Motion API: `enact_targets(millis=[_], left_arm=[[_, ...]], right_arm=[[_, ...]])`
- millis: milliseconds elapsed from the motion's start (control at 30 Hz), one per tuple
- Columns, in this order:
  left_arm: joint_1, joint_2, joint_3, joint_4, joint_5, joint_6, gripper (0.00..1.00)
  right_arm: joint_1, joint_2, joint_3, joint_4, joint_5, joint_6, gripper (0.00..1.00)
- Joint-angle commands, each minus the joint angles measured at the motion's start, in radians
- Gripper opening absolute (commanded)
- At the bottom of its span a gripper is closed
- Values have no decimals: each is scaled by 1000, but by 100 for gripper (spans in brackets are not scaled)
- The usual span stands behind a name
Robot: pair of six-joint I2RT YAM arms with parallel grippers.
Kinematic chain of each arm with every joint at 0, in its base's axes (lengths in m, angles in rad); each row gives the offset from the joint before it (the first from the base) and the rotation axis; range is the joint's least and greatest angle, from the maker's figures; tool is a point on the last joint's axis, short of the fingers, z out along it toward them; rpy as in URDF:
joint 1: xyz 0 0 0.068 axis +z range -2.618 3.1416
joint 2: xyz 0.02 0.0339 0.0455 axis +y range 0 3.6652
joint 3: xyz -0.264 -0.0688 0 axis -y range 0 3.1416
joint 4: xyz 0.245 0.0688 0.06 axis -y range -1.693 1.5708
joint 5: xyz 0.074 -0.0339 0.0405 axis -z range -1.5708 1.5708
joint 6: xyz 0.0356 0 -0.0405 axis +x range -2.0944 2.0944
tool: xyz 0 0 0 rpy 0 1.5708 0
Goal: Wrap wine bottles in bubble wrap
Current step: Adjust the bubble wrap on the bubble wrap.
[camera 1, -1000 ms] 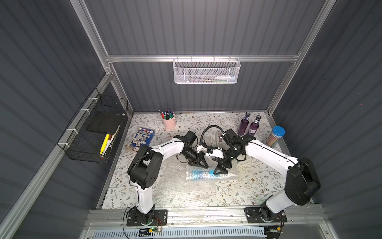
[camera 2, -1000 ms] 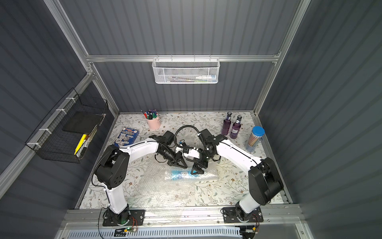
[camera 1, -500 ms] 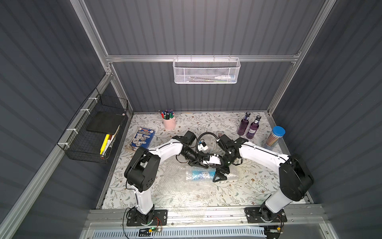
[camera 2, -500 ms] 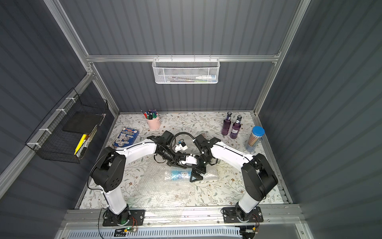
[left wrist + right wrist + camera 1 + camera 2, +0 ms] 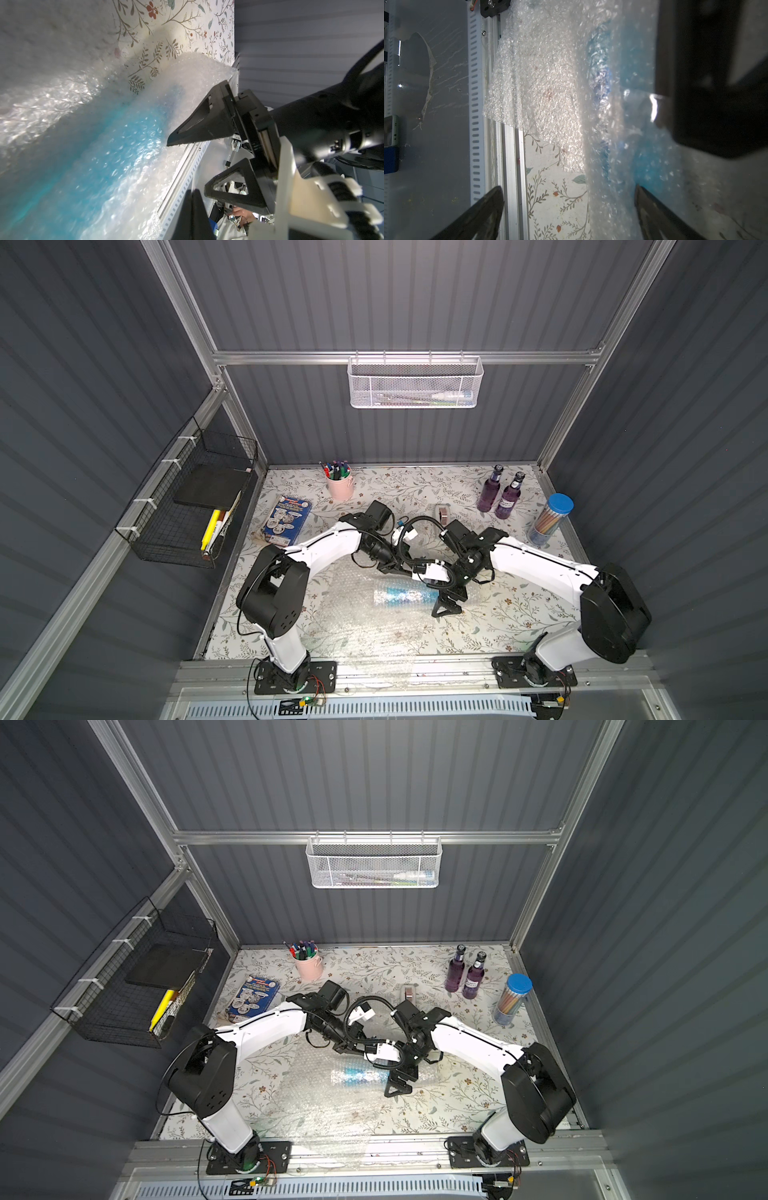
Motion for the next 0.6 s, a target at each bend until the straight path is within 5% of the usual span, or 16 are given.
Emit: enact_targets(millis=[0, 567], left_arm=[[-4, -28, -12, 8, 10, -37, 0], [-7, -136, -234, 449, 73, -447, 0]], right_arm=[[24, -41, -28, 35, 58, 8, 96], [180, -182, -225, 273, 485, -45, 88]])
